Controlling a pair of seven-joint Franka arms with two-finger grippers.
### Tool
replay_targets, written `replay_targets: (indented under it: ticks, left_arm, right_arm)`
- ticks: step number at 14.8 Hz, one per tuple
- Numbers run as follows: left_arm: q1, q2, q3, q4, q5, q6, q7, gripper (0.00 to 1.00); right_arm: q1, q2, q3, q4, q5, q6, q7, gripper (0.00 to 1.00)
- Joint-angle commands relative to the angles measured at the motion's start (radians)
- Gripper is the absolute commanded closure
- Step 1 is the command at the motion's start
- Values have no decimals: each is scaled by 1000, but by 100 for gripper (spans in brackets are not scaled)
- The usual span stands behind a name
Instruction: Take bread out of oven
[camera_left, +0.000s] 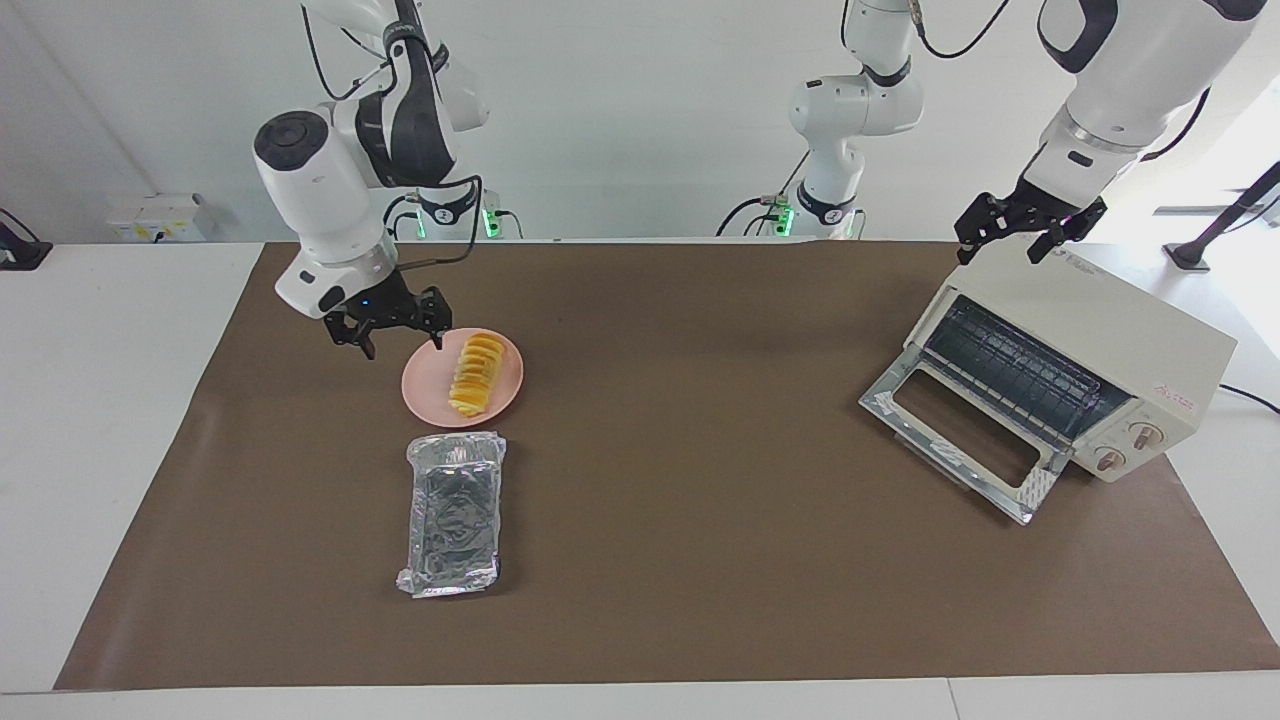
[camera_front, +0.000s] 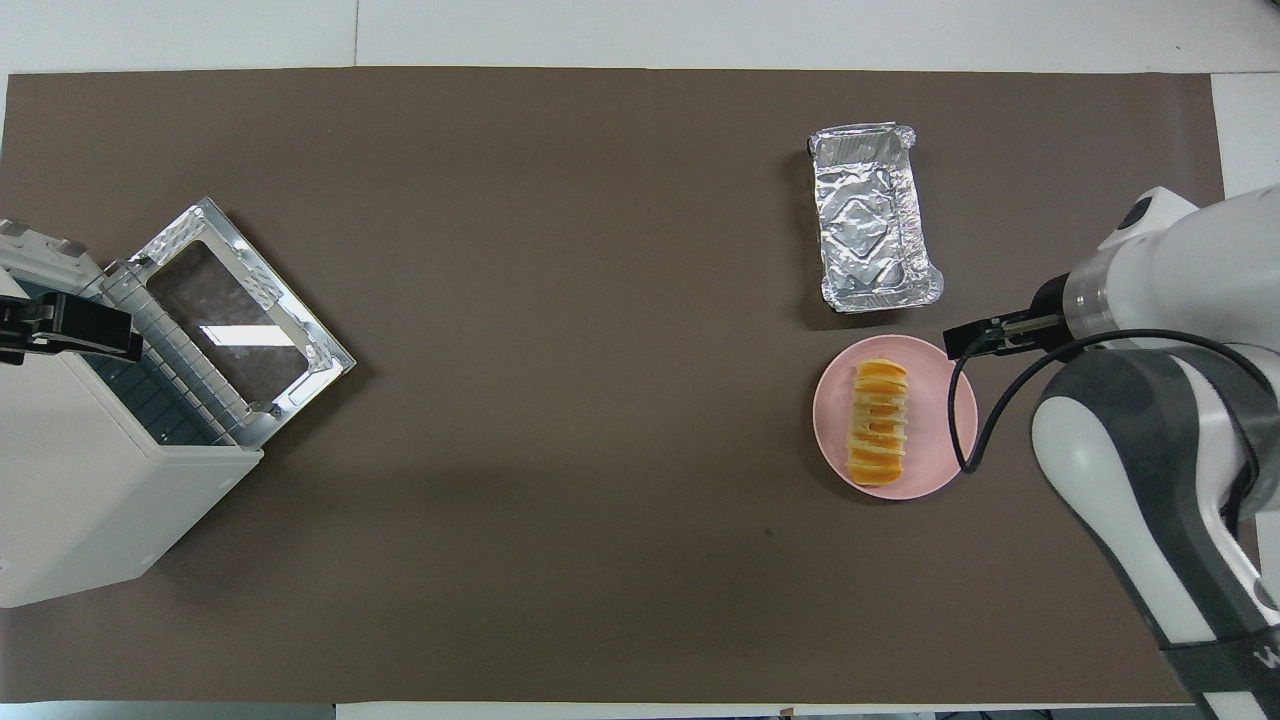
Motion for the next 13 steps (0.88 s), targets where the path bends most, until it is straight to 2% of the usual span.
replay_targets:
  ticks: [1, 5, 13]
  left_arm:
    - [7, -6, 0, 4, -16, -19, 4, 0]
    - [7, -6, 0, 4, -16, -19, 2, 0]
    - [7, -6, 0, 4, -16, -19, 4, 0]
  right_arm:
    - [-34, 9, 7, 146, 1, -161, -33, 0]
    - [-46, 7, 5, 278, -11, -336, -35, 0]
    - [-83, 35, 5, 427, -21, -476, -141, 0]
